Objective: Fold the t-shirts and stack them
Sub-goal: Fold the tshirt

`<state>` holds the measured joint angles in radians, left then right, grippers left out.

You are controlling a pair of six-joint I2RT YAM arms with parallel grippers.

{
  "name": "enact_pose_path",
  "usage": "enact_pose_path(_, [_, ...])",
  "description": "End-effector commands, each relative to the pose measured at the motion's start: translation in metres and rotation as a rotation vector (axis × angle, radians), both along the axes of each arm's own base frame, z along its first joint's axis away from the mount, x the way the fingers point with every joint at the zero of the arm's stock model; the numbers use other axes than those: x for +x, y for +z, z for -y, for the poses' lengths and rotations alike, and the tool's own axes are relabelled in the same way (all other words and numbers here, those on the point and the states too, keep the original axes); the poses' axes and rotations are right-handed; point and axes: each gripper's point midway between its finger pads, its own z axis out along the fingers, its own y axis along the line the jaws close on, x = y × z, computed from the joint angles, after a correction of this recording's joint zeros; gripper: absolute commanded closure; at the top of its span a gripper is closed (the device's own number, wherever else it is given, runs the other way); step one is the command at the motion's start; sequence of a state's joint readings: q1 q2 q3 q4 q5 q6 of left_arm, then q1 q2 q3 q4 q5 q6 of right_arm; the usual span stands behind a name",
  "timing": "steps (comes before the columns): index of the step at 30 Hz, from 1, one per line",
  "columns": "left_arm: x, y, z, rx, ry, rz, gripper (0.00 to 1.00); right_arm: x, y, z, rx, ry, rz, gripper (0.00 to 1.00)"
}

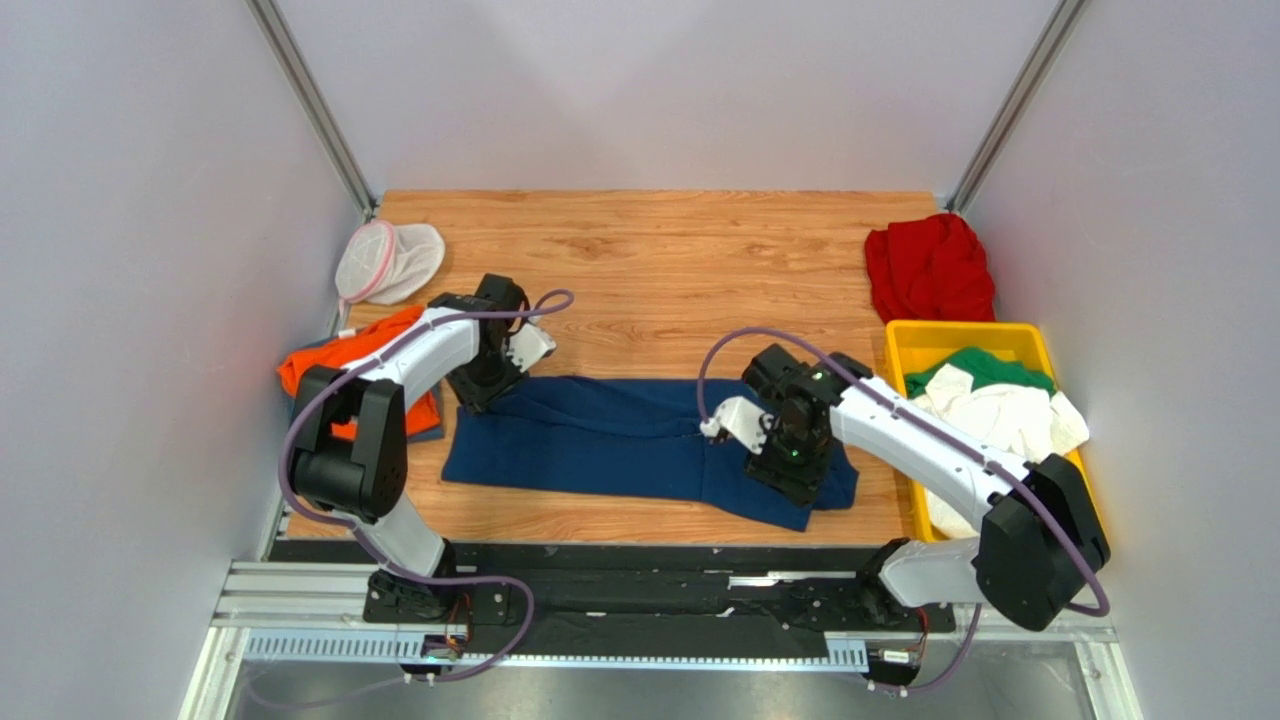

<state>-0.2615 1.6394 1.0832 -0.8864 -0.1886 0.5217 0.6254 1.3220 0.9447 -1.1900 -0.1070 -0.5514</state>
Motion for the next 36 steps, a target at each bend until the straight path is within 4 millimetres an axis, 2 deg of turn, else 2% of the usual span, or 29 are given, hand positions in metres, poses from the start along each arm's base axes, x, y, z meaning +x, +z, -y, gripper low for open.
enact_pose_path(1, [0.025,0.007,0.009,-0.028,-0.004,0.071,0.59,-0.008,-0.01,0.003,-0.066,0.12,0.046,0.5])
enact_pose_path(6, [0.031,0.009,0.015,-0.054,-0.008,0.08,0.59,-0.01,-0.026,0.001,-0.082,0.178,0.034,0.49])
enact_pose_path(11, [0.03,0.007,0.011,-0.031,-0.003,0.072,0.59,-0.016,-0.043,-0.002,-0.101,0.233,0.001,0.5])
enact_pose_path(27, [0.029,0.003,0.005,0.007,0.001,0.056,0.61,-0.028,-0.065,-0.011,-0.103,0.306,-0.037,0.5])
enact_pose_path(33, [0.028,0.0,0.004,0.013,0.0,0.05,0.61,-0.032,-0.074,-0.011,-0.112,0.316,-0.056,0.56])
enact_pose_path(36, [0.028,0.001,0.003,0.015,0.0,0.05,0.61,-0.033,-0.078,-0.01,-0.116,0.317,-0.066,0.64])
